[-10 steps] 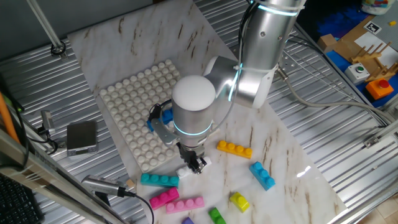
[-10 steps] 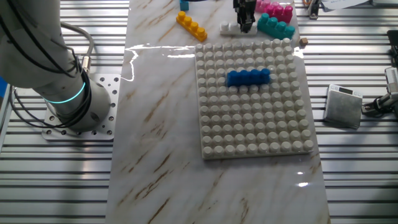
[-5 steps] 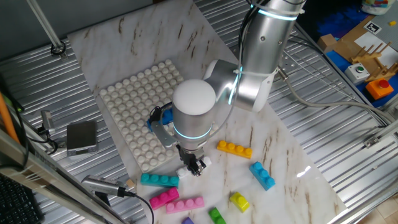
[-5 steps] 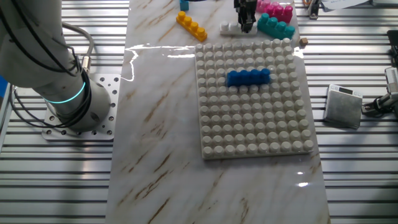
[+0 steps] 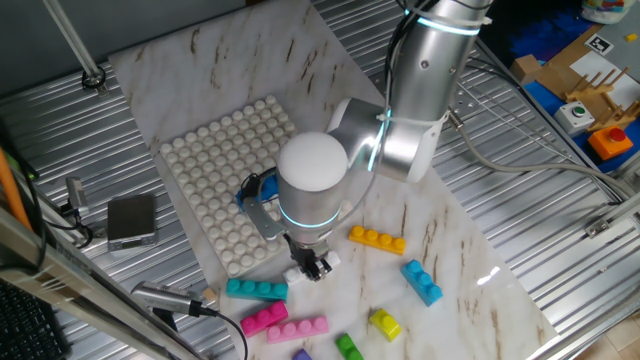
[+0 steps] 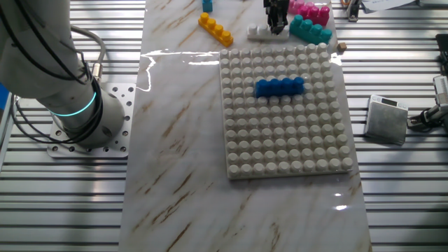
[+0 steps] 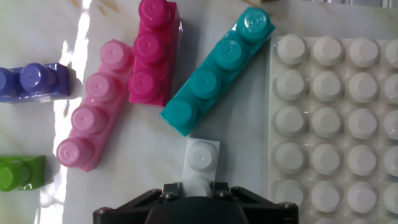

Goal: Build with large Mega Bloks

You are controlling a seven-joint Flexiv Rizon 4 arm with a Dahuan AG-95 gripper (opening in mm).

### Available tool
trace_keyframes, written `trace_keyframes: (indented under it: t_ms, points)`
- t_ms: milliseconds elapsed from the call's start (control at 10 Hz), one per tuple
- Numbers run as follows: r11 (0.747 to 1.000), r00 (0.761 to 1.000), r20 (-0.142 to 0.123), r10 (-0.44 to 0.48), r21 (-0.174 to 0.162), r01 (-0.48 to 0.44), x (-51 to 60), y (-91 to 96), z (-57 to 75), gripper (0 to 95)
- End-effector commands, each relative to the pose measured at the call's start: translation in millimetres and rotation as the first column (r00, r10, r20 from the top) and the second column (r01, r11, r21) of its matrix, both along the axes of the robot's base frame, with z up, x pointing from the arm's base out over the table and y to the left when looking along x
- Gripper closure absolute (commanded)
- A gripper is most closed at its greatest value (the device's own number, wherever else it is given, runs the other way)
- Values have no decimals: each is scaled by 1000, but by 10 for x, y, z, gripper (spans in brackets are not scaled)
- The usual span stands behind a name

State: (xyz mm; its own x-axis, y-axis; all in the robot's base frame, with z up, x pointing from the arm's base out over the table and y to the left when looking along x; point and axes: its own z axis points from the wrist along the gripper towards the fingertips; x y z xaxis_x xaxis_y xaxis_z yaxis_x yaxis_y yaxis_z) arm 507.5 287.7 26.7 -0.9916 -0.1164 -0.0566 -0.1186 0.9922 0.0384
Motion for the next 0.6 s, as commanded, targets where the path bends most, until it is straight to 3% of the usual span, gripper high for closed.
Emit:
trace_keyframes:
  t_ms: [100, 400, 500, 600]
  points:
    - [1000, 1000, -8, 13, 6, -13, -21, -6, 56, 950]
    - [999, 999, -23, 34, 12, -34, -59, -12, 275, 950]
    - [999, 998, -38, 47, 19, -46, -50, -13, 437, 950]
    - [998, 998, -43, 56, 19, -55, -33, -20, 512, 950]
